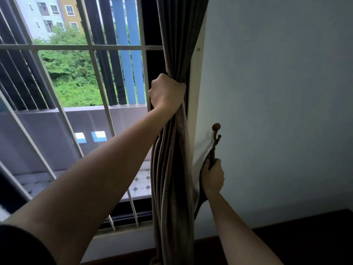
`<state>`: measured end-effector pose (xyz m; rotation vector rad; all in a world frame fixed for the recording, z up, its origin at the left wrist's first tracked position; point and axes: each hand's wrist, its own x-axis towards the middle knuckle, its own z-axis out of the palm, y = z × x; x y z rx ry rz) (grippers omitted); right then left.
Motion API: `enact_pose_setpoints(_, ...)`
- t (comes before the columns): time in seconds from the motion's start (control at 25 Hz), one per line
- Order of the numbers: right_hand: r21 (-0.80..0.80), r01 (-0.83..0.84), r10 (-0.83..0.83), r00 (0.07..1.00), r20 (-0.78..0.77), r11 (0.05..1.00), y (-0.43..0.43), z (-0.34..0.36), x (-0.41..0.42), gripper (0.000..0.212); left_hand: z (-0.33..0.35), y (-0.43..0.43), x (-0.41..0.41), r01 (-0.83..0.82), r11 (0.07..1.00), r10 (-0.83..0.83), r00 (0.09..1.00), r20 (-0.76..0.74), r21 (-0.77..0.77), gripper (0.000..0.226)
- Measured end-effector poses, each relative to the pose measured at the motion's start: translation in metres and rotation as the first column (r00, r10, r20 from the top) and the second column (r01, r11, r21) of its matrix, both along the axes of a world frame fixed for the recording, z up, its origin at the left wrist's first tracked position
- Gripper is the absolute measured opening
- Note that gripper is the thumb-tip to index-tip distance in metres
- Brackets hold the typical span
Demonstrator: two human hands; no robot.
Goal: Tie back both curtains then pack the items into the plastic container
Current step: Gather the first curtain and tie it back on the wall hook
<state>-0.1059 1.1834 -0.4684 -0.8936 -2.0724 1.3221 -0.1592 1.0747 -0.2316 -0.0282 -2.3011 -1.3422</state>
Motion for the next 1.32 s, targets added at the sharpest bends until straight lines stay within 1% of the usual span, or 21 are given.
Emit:
enact_pose_setpoints(0.08, 0.007, -0.096, 0.096, 0.994, -0.044, 0.995, -0.003, 0.012, 0.020, 0.026, 0.001, -0.001, 0.001, -0.002, 1.000, 0.002, 1.000, 0.005, -0.001, 0.022)
enact_pose_setpoints(0.12, -0.007, -0.139, 0.138, 0.987, -0.081, 0.990, -0.002, 0.023, 0.029, 0.023, 0.002, 0.000, 0.001, 0.004, 1.000, -0.004, 1.000, 0.010, 0.001, 0.022)
enact_pose_setpoints(0.24, -0.163, -0.300, 0.272, 0.947, -0.173, 0.940, -0.003, 0.069, 0.048, 0.009, 0.003, 0.001, 0.005, 0.015, 1.000, -0.015, 0.999, 0.028, -0.004, 0.021)
enact_pose_setpoints(0.32, -0.268, -0.385, 0.330, 0.916, -0.227, 0.883, -0.010, 0.096, 0.056, 0.010, 0.004, 0.000, 0.006, 0.023, 1.000, -0.022, 0.999, 0.045, -0.008, 0.022)
enact_pose_setpoints(0.4, -0.316, -0.415, 0.348, 0.904, -0.247, 0.853, -0.024, 0.114, 0.065, 0.016, 0.005, -0.001, 0.007, 0.032, 0.999, -0.031, 0.997, 0.064, -0.012, 0.024)
enact_pose_setpoints(0.48, -0.326, -0.435, 0.354, 0.893, -0.278, 0.839, -0.043, 0.122, 0.077, 0.022, 0.006, -0.002, 0.007, 0.026, 0.999, -0.024, 0.997, 0.068, -0.035, 0.024)
enact_pose_setpoints(0.52, -0.308, -0.445, 0.356, 0.883, -0.305, 0.841, -0.055, 0.123, 0.083, 0.020, 0.005, -0.002, 0.008, 0.025, 0.999, -0.022, 0.998, 0.067, -0.040, 0.024)
enact_pose_setpoints(0.64, -0.198, -0.462, 0.365, 0.847, -0.386, 0.865, -0.092, 0.123, 0.088, 0.005, 0.006, -0.001, 0.009, 0.035, 0.999, -0.032, 0.997, 0.071, -0.034, 0.019)
enact_pose_setpoints(0.68, -0.161, -0.448, 0.359, 0.847, -0.393, 0.880, -0.104, 0.122, 0.085, 0.003, 0.005, -0.001, 0.009, 0.038, 0.999, -0.035, 0.997, 0.072, -0.037, 0.015)
enact_pose_setpoints(0.8, -0.077, -0.345, 0.279, 0.855, -0.438, 0.936, -0.130, 0.116, 0.061, 0.027, 0.008, -0.002, 0.010, 0.047, 0.998, -0.044, 0.996, 0.079, -0.038, 0.012)
enact_pose_setpoints(0.84, -0.057, -0.314, 0.254, 0.851, -0.460, 0.948, -0.137, 0.114, 0.052, 0.024, 0.009, -0.003, 0.009, 0.052, 0.998, -0.049, 0.995, 0.088, -0.034, 0.014)
enact_pose_setpoints(0.88, -0.039, -0.283, 0.234, 0.854, -0.465, 0.958, -0.143, 0.111, 0.042, 0.015, 0.009, -0.003, 0.008, 0.056, 0.998, -0.053, 0.993, 0.101, -0.029, 0.019)
enact_pose_setpoints(0.92, -0.041, -0.269, 0.220, 0.857, -0.466, 0.962, -0.148, 0.110, 0.035, 0.022, 0.010, -0.004, 0.007, 0.060, 0.998, -0.057, 0.992, 0.113, -0.028, 0.024)
enact_pose_setpoints(0.96, -0.067, -0.261, 0.197, 0.851, -0.487, 0.963, -0.152, 0.107, 0.026, 0.039, 0.010, -0.004, 0.006, 0.064, 0.997, -0.060, 0.990, 0.124, -0.030, 0.025)
enact_pose_setpoints(1.0, -0.133, -0.262, 0.158, 0.840, -0.519, 0.956, -0.156, 0.108, 0.021, 0.049, 0.010, -0.005, 0.005, 0.068, 0.997, -0.063, 0.990, 0.127, -0.033, 0.022)
enact_pose_setpoints(1.04, -0.171, -0.244, 0.118, 0.835, -0.537, 0.954, -0.159, 0.107, 0.017, 0.053, 0.010, -0.006, 0.005, 0.071, 0.997, -0.066, 0.989, 0.133, -0.032, 0.020)
enact_pose_setpoints(1.08, -0.202, -0.216, 0.069, 0.827, -0.558, 0.955, -0.161, 0.106, 0.015, 0.051, 0.010, -0.007, 0.004, 0.074, 0.997, -0.069, 0.988, 0.136, -0.032, 0.019)
enact_pose_setpoints(1.12, -0.225, -0.182, 0.021, 0.818, -0.575, 0.957, -0.162, 0.105, 0.014, 0.046, 0.010, -0.008, 0.004, 0.079, 0.996, -0.074, 0.987, 0.140, -0.031, 0.019)
enact_pose_setpoints(1.2, -0.195, -0.066, -0.069, 0.788, -0.612, 0.979, -0.162, 0.103, 0.010, 0.037, 0.010, -0.009, 0.003, 0.086, 0.996, -0.081, 0.986, 0.145, -0.028, 0.021)
enact_pose_setpoints(1.24, -0.173, 0.010, -0.115, 0.785, -0.609, 0.985, -0.162, 0.101, 0.008, 0.036, 0.010, -0.009, 0.003, 0.086, 0.996, -0.082, 0.986, 0.146, -0.024, 0.022)
enact_pose_setpoints(1.32, -0.112, 0.180, -0.212, 0.814, -0.540, 0.977, -0.158, 0.098, 0.000, 0.036, 0.011, -0.010, 0.003, 0.086, 0.996, -0.083, 0.986, 0.148, -0.010, 0.028)
